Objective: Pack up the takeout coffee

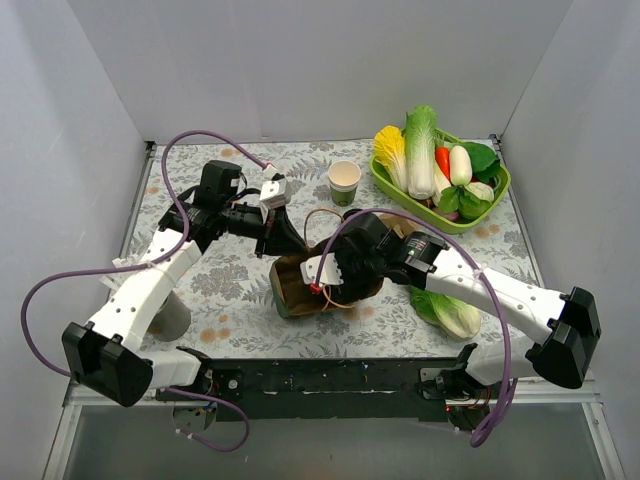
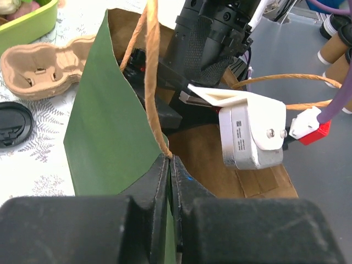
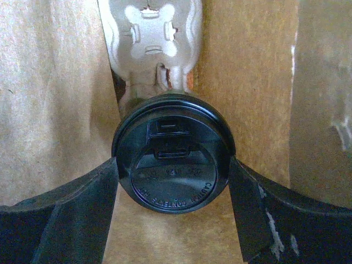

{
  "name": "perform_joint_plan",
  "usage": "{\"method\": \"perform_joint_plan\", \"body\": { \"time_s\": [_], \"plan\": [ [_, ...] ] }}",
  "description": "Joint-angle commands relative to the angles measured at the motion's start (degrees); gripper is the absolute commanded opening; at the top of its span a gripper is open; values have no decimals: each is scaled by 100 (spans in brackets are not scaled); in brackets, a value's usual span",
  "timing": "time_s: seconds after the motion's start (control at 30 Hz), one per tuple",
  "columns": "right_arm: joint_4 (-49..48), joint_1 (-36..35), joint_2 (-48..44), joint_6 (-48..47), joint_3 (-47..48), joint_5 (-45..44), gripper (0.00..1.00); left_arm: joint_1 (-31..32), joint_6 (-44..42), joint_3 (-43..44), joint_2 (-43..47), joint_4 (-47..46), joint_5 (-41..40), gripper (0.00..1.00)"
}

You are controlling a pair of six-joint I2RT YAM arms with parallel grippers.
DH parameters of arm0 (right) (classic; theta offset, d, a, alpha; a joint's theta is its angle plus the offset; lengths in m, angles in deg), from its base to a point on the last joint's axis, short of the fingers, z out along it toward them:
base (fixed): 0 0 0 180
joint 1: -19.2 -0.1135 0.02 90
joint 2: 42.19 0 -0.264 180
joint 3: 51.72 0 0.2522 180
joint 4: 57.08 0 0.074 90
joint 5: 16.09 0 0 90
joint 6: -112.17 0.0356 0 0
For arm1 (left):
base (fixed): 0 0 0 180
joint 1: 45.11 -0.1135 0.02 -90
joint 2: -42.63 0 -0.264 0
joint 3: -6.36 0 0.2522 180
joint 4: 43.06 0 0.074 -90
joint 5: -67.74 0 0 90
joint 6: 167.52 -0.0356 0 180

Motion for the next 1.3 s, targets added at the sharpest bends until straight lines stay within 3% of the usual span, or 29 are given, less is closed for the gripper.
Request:
{"method": "perform_joint_plan", "body": {
  "time_s": [0.0,0.23,0.5,0.83,1.27],
  "plan": [
    [27,-169,-224,-409,100,-323,1,207,-108,81,149,-239,-152,0],
    [589,-556,-14,-603,267,-992,1,356,104,-86,255,-556,-240,0],
    [932,-609,4,-278,188,-1255,1,409,-274,-24,457,-627,-433,0],
    [625,-600,232,-119,39,-1573,1,409,-432,-121,378,-574,-328,0],
    [185,-478,329,-251,-453,-1177,1,409,-265,-130,194,-802,-451,0]
  ]
}}
